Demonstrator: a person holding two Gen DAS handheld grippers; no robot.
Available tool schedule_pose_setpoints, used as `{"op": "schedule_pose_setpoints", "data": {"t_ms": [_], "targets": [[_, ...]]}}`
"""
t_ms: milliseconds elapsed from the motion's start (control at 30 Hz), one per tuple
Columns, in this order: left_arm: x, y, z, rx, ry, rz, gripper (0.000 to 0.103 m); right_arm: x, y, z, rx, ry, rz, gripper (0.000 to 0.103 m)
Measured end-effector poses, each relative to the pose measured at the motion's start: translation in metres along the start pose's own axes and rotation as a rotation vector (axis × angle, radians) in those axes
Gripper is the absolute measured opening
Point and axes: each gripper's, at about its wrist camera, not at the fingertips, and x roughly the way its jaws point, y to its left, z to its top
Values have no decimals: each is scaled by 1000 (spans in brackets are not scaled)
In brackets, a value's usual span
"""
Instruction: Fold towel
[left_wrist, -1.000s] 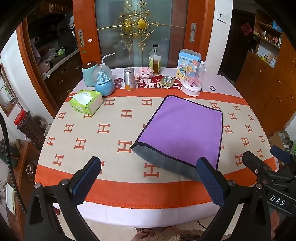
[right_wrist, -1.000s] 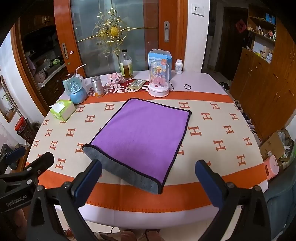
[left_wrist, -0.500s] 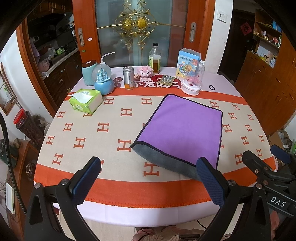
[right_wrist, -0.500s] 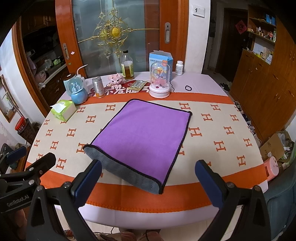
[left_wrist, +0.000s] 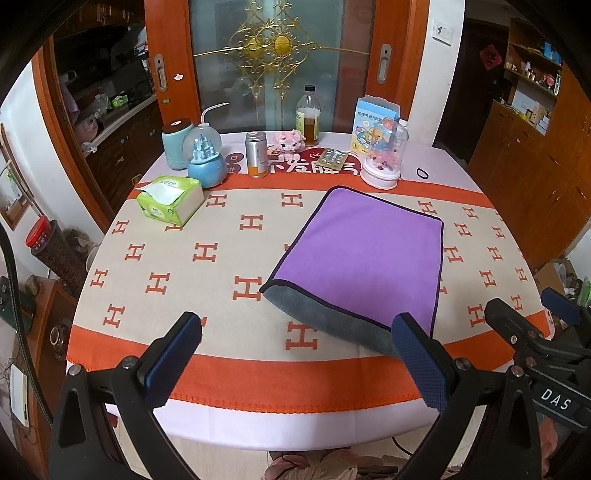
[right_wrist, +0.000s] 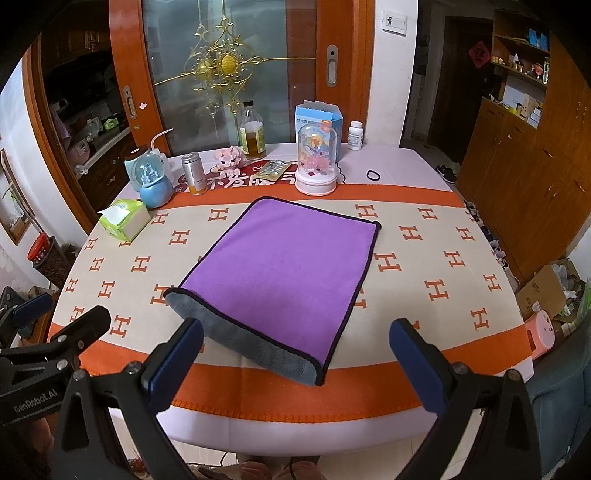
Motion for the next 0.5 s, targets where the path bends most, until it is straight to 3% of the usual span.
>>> {"op": "schedule_pose_setpoints", "data": {"t_ms": [500], "targets": [[0, 3, -3, 9, 11, -5, 102, 0, -3, 0, 9, 4, -5, 101]]}}
